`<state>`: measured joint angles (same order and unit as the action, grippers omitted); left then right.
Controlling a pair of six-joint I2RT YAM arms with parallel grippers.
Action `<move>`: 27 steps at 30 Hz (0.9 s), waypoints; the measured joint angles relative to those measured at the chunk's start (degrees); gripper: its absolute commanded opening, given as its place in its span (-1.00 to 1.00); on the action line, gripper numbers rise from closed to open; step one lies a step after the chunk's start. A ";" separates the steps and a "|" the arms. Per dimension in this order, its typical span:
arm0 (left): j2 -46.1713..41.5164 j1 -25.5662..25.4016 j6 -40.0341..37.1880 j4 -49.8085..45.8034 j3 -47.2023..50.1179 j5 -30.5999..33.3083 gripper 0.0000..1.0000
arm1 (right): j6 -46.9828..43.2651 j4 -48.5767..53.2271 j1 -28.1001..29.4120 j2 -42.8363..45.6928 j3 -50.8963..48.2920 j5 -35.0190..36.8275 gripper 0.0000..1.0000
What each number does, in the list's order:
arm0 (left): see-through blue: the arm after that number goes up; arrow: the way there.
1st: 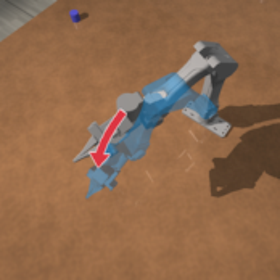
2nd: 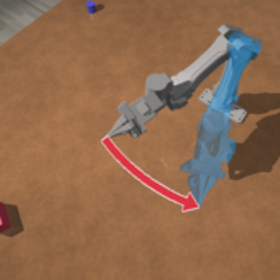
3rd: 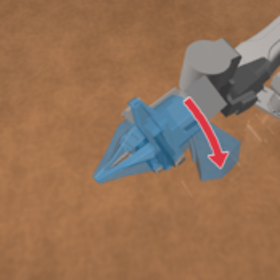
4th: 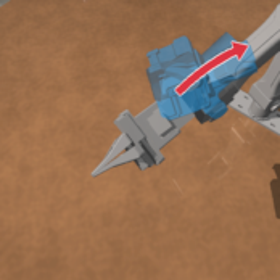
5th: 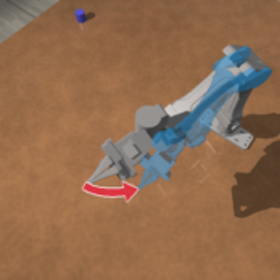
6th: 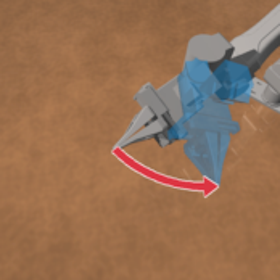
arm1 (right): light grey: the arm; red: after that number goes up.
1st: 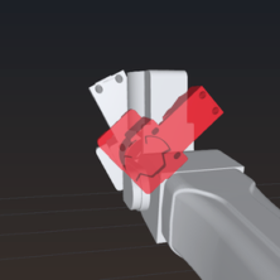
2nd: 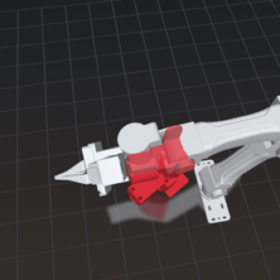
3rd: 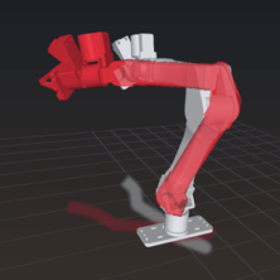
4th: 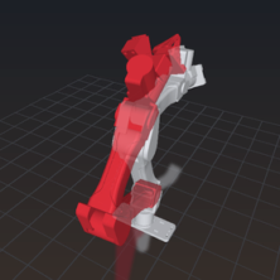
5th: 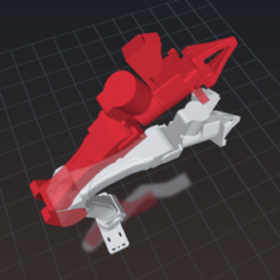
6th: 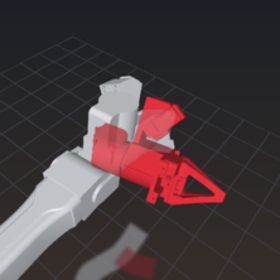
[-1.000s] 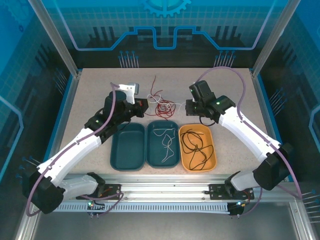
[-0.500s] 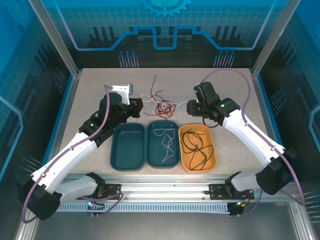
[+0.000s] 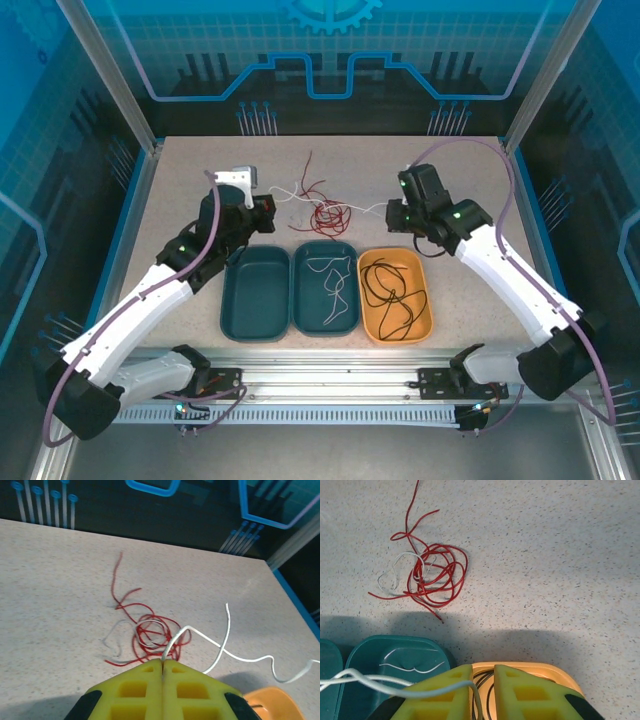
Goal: Untangle the cables
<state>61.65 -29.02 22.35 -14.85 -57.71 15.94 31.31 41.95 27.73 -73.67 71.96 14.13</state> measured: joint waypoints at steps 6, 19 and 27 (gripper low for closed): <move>0.09 1.05 0.07 -1.38 -0.76 4.48 -1.00 | -0.96 -3.15 -1.62 4.68 -2.27 -10.29 -0.64; 4.81 2.03 0.26 -1.40 -2.29 4.83 -1.00 | -5.29 -7.52 3.96 5.60 0.92 -24.41 -0.49; 4.02 2.08 2.86 -2.05 -4.39 -8.00 -1.00 | -6.58 -2.36 4.13 6.05 0.92 -16.70 0.09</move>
<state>65.67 -26.94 25.21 -16.91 -62.11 7.94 24.73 39.59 31.86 -67.61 72.88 -2.57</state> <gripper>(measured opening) 0.053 0.481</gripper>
